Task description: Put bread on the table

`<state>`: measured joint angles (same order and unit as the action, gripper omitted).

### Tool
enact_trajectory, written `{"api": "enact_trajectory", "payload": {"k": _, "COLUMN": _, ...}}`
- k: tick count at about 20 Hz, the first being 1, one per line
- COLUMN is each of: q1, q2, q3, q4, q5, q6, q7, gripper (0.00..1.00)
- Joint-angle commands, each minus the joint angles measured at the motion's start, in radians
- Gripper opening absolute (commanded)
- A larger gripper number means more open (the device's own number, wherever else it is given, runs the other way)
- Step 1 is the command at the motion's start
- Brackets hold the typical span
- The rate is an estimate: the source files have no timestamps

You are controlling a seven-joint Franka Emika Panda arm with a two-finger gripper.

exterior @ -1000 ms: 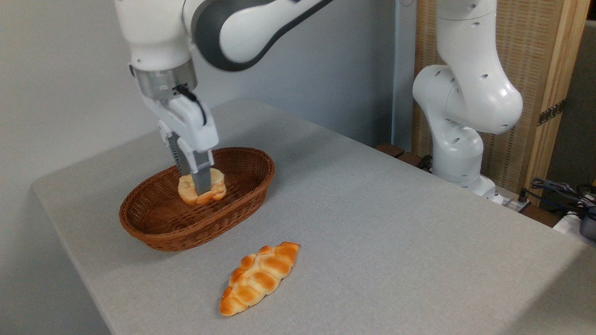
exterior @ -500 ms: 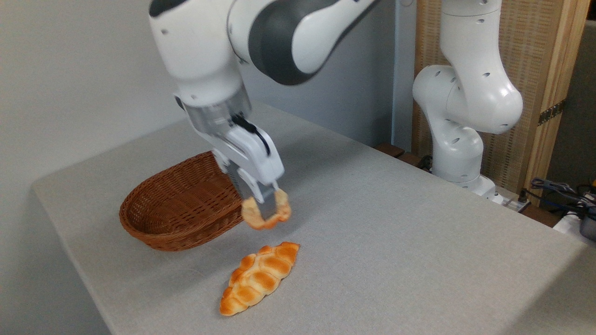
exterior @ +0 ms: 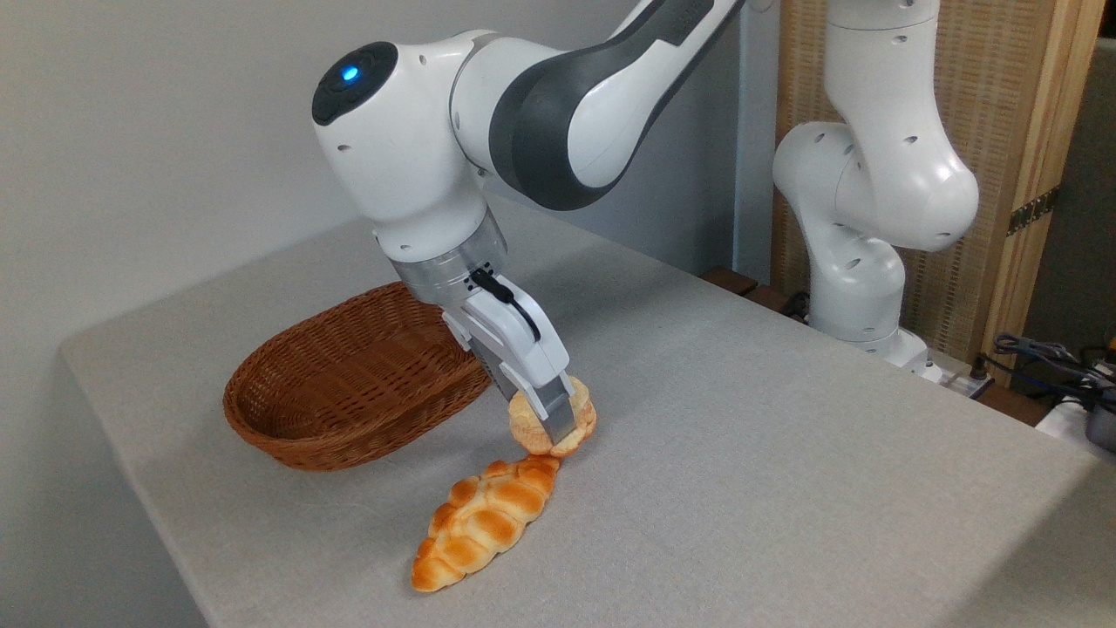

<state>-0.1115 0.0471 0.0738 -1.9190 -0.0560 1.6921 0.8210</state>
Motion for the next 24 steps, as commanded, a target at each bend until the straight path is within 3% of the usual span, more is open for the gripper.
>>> {"api": "enact_trajectory", "payload": {"k": 1, "q1": -0.01, "q2": -0.016, "q3": 0.006, "q4": -0.011, "q5": 0.015, "q6": -0.017, "q7": 0.021, "gripper": 1.0}}
{"api": "enact_trajectory", "payload": {"k": 15, "q1": -0.01, "q2": -0.023, "q3": 0.001, "q4": 0.008, "q5": 0.015, "q6": 0.006, "q7": 0.02, "gripper": 1.0}}
{"api": "enact_trajectory", "payload": {"k": 24, "q1": -0.014, "q2": -0.049, "q3": -0.014, "q4": 0.104, "q5": 0.016, "q6": 0.158, "q7": 0.007, "gripper": 1.0}}
